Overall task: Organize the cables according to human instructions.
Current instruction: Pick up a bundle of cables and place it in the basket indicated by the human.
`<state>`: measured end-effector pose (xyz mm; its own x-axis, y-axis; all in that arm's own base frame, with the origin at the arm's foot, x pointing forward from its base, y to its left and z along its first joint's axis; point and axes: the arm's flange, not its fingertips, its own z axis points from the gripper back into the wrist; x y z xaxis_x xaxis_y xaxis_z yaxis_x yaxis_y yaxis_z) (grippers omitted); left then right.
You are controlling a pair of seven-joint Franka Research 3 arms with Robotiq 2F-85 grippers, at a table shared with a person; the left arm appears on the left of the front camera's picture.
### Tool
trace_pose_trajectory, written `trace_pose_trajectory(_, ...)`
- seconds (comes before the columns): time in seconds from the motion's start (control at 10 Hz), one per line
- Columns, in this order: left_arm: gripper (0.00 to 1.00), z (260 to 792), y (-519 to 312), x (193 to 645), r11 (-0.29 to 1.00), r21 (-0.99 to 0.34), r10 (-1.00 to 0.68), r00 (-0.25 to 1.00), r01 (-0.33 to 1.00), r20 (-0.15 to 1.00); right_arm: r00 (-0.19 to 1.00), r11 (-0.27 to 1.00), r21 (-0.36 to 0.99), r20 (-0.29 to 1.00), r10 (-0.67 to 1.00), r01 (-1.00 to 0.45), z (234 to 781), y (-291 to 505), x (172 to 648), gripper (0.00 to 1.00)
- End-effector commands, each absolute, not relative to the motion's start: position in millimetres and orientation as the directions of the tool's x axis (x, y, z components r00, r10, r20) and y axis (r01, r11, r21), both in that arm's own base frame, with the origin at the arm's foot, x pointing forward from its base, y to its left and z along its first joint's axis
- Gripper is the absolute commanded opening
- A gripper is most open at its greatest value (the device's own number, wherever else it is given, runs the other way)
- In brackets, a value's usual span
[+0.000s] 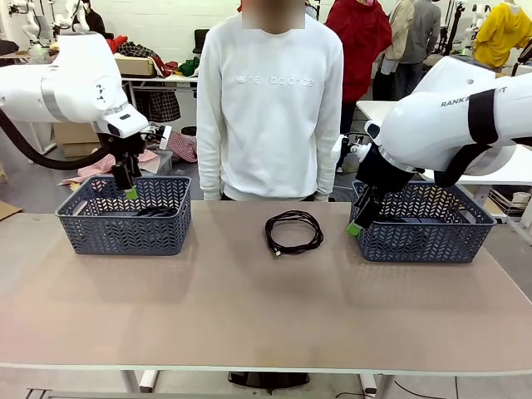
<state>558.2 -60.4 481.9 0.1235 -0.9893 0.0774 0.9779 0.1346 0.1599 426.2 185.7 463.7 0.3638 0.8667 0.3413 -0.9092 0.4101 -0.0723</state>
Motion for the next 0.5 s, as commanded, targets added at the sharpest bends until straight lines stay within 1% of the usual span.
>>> trace_pose_trajectory(0.0,1.0,483,-59,558,0.127,0.163,-0.99,0.116,0.978,0.076,0.365,0.412,-0.074,0.342,0.866,-0.908,464,186,426,1.0)
trace_pose_trajectory(0.2,1.0,482,-60,558,0.134,0.16,-0.989,0.123,0.978,0.077,0.365,0.412,-0.074,0.342,0.866,-0.908,464,186,426,1.0)
trace_pose_trajectory(0.4,1.0,494,-78,542,0.198,0.145,-0.972,0.175,0.969,0.158,0.365,0.412,-0.074,0.342,0.866,-0.908,464,186,426,1.0)
